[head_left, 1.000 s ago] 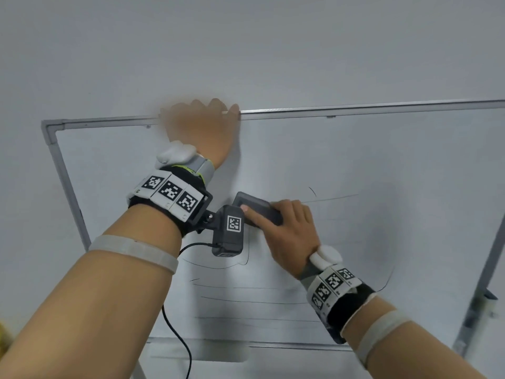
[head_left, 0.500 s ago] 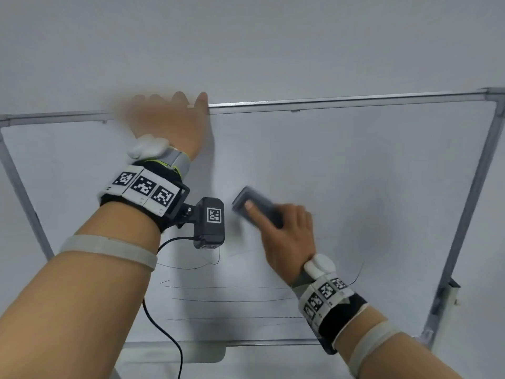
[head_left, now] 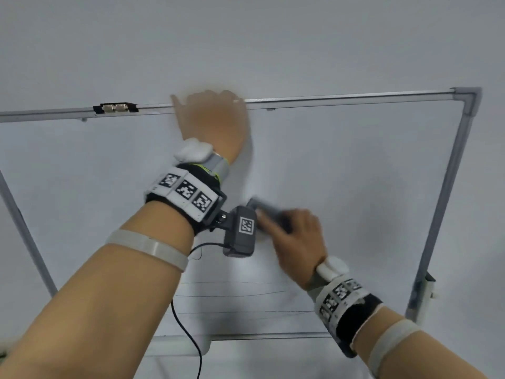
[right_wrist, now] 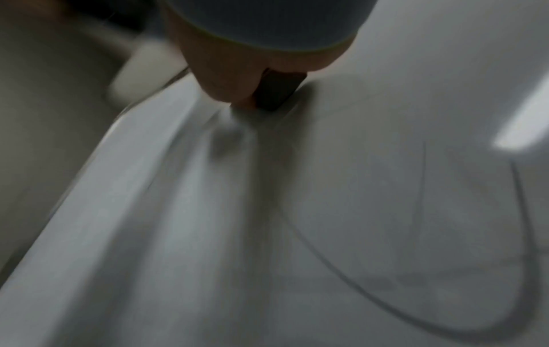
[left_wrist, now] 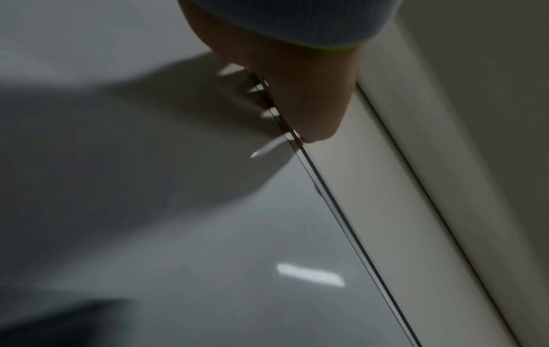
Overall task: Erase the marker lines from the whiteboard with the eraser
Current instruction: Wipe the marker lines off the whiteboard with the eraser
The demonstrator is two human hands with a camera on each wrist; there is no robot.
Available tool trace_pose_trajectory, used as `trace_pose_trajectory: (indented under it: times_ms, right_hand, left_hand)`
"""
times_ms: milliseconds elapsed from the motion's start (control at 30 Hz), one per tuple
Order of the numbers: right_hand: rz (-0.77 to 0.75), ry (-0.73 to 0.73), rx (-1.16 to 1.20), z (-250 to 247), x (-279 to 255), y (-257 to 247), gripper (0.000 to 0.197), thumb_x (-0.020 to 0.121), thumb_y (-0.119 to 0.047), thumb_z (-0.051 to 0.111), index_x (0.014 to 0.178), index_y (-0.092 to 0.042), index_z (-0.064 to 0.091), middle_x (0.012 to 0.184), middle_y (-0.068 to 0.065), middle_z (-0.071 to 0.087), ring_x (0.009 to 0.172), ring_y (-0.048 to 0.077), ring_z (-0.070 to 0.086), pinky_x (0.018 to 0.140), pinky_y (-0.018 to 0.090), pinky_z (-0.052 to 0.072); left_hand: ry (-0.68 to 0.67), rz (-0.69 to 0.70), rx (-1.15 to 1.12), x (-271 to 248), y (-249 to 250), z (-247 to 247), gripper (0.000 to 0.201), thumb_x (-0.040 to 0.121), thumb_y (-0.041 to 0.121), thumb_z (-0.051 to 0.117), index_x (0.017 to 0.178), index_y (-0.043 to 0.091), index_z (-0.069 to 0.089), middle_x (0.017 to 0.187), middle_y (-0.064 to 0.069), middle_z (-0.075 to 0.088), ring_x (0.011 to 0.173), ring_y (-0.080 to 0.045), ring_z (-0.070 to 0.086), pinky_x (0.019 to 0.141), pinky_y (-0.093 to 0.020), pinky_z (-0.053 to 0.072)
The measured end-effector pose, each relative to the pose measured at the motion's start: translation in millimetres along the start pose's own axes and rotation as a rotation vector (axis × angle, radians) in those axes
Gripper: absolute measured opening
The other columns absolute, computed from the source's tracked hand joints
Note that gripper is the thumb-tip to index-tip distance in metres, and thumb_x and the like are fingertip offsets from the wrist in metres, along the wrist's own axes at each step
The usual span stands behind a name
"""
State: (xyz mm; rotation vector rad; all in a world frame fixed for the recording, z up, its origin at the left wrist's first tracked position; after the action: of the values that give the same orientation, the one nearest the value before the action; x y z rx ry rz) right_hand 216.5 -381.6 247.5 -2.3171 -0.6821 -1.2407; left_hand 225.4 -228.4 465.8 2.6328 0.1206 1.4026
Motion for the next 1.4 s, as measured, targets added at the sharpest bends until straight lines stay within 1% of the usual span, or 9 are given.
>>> trace_pose_trajectory:
  times_ms: [100,367,600,700,833,900,1133,1267,1400]
  right_hand:
    - [-0.42,-0.133,-0.186,21,-47,-17,0.083,0.075,-0.003,0.058,0.146,-0.038,0.035,0.113,0.01,0.06,0.096,0.031,0.053,0.087,0.042,0.042]
    - [0.014,0.312,-0.113,-72,4,55,0.064,0.086,-0.009,0.065,0.145,-0.028,0.051,0.111,0.017,0.052,0.095,0.032,0.046,0.083,0.042,0.038]
    - [-0.591,-0.312,-0.294,37,-125,25,0.072,0.086,-0.009,0.036,0.15,-0.04,0.039,0.11,0.009,0.061,0.096,0.033,0.06,0.093,0.044,0.048]
    - [-0.561,-0.23,-0.296,6,-115,46,0.07,0.09,-0.005,0.037,0.151,-0.039,0.042,0.117,0.012,0.061,0.101,0.034,0.057,0.094,0.045,0.046]
    - [-0.186,0.148,-0.249,-70,-60,101,0.077,0.077,0.0,0.071,0.144,-0.029,0.048,0.117,0.017,0.049,0.096,0.034,0.049,0.082,0.045,0.039]
    - [-0.135,0.175,-0.261,-75,-68,112,0.076,0.076,0.0,0.074,0.143,-0.024,0.047,0.114,0.018,0.048,0.094,0.034,0.048,0.08,0.045,0.039]
    - [-0.503,-0.534,-0.455,7,-167,91,0.104,0.06,-0.005,0.07,0.154,-0.029,0.033,0.116,0.014,0.057,0.102,0.036,0.057,0.09,0.048,0.051]
    - [-0.399,-0.269,-0.404,-38,-109,84,0.096,0.064,0.001,0.069,0.152,-0.027,0.043,0.115,0.012,0.055,0.098,0.034,0.052,0.088,0.045,0.044]
    - [-0.287,-0.052,-0.334,-72,-64,83,0.076,0.079,-0.003,0.067,0.149,-0.024,0.045,0.111,0.015,0.057,0.093,0.035,0.05,0.08,0.047,0.042]
  left_hand:
    - [0.044,0.132,-0.099,-13,35,6,0.04,0.096,0.05,0.033,0.118,0.035,0.062,0.118,0.007,0.063,0.125,-0.024,0.047,0.122,-0.055,0.007]
    - [0.098,0.116,-0.125,-16,32,11,0.045,0.096,0.052,0.034,0.129,0.031,0.059,0.13,0.006,0.058,0.136,-0.024,0.039,0.122,-0.054,0.007]
    - [0.147,0.129,-0.08,-25,36,11,0.048,0.097,0.048,0.032,0.133,0.025,0.055,0.135,0.004,0.054,0.142,-0.026,0.033,0.122,-0.052,0.009]
    - [0.159,0.129,-0.06,-27,38,9,0.048,0.097,0.047,0.031,0.133,0.025,0.053,0.134,0.003,0.053,0.142,-0.024,0.034,0.122,-0.052,0.009]
    - [0.143,0.076,-0.101,-23,37,8,0.049,0.097,0.047,0.031,0.134,0.024,0.053,0.138,0.003,0.051,0.145,-0.023,0.029,0.122,-0.052,0.008]
    - [0.127,0.055,-0.103,-24,39,10,0.049,0.097,0.047,0.031,0.134,0.023,0.052,0.143,0.003,0.048,0.149,-0.025,0.024,0.122,-0.052,0.008]
    - [0.085,0.065,-0.243,-59,50,11,0.06,0.099,0.04,0.038,0.154,0.017,0.032,0.166,-0.008,0.017,0.155,-0.03,0.005,0.123,-0.053,0.01]
    - [0.165,0.1,-0.525,-127,40,19,0.046,0.092,0.026,0.053,0.137,0.013,0.051,0.147,-0.012,0.043,0.137,-0.03,0.041,0.112,-0.036,0.033]
    - [0.158,-0.227,-0.634,-215,-18,75,0.02,0.089,0.024,0.055,0.103,0.01,0.052,0.106,-0.005,0.05,0.095,-0.025,0.05,0.083,-0.038,0.044]
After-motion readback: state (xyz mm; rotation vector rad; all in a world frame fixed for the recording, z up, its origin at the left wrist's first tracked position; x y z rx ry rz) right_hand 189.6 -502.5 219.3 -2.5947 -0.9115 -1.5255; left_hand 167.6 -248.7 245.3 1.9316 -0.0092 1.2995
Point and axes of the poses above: each hand's wrist, its own x-axis towards the middle knuckle, its own z-axis out of the palm, y = z × x, the point moved 9 cm from there along x, towards the middle knuckle
